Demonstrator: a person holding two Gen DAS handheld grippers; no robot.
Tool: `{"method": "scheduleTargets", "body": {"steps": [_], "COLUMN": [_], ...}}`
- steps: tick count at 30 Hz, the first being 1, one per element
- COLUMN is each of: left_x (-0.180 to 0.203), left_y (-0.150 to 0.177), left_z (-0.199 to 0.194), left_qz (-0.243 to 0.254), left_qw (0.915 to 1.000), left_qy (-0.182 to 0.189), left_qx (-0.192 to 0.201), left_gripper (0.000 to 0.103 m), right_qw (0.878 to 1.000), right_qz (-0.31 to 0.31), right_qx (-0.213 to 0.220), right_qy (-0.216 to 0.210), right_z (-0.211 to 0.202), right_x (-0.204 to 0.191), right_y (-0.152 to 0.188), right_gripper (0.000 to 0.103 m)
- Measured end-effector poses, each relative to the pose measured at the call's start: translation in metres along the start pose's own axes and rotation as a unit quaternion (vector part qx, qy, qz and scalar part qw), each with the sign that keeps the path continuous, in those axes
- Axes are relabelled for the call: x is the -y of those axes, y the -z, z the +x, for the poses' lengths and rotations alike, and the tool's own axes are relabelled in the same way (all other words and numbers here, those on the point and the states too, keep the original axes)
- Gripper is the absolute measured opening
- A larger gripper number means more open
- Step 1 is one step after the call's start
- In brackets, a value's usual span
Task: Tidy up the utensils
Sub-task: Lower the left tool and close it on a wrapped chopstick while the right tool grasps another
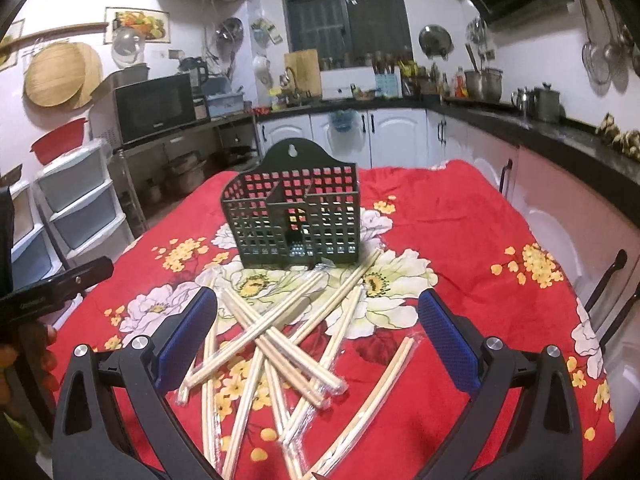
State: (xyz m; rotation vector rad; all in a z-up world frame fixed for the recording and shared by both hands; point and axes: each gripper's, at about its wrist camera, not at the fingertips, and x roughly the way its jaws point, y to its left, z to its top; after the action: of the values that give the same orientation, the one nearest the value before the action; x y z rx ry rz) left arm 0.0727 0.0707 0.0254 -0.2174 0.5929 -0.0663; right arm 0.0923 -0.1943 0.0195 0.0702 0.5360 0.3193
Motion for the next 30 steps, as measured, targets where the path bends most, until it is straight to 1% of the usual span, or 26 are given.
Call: {"method": "scheduleTargets", "body": {"steps": [2,4,8,12,14,15,18,20,22,23,28,30], "left_x": [0.000,0.000,0.000,-0.003,-0.006,-0.009,-0.019,-0.028,-0.036,-0.042,-0.056,-0.058], "left_y": [-0.005,-0.011,-0.020,-0.026,-0.029,-0.030,-0.031,-0.032,-0.033,-0.034,-0.037,-0.036], "left_z": [0.006,0.015,0.032,0.050,0.060,0.067,0.085,0.098,0.109,0.117,0.145,0.154], "left_qz": [0.000,-0.003,-0.010,-0.013,-0.019,-0.026,-0.050,-0.072,-0.088,-0.101,-0.128,-0.136], "left_qw": [1.0000,0.9997,0.9984,0.9972,0.9963,0.9955,0.9922,0.9889,0.9856,0.9824,0.9716,0.9673], "left_qy": [0.005,0.018,0.041,0.055,0.060,0.064,0.071,0.078,0.083,0.089,0.106,0.114], "left_qx": [-0.006,-0.018,-0.037,-0.049,-0.059,-0.066,-0.089,-0.104,-0.118,-0.130,-0.168,-0.181], "left_gripper": [0.093,0.093,0.093,0.093,0.093,0.093,0.092,0.085,0.081,0.077,0.064,0.061], "right_qw": [1.000,1.000,0.999,0.996,0.994,0.993,0.990,0.986,0.983,0.981,0.966,0.961], "right_qz": [0.002,0.005,0.019,0.023,0.027,0.030,0.041,0.051,0.060,0.065,0.113,0.128], "right_qx": [-0.009,-0.021,-0.050,-0.084,-0.101,-0.108,-0.133,-0.151,-0.166,-0.174,-0.220,-0.230], "right_qy": [0.002,0.005,-0.010,-0.019,-0.025,-0.028,-0.037,-0.047,-0.055,-0.057,-0.078,-0.083], "right_z": [0.007,0.016,0.034,0.059,0.071,0.076,0.100,0.112,0.126,0.132,0.160,0.166], "right_x": [0.004,0.009,0.016,0.016,0.016,0.015,0.014,0.014,0.014,0.014,0.023,0.028], "right_y": [-0.005,-0.010,-0.018,-0.022,-0.024,-0.024,-0.026,-0.027,-0.027,-0.027,-0.025,-0.024], "right_gripper": [0.097,0.097,0.097,0.089,0.087,0.084,0.081,0.076,0.071,0.070,0.060,0.057]}}
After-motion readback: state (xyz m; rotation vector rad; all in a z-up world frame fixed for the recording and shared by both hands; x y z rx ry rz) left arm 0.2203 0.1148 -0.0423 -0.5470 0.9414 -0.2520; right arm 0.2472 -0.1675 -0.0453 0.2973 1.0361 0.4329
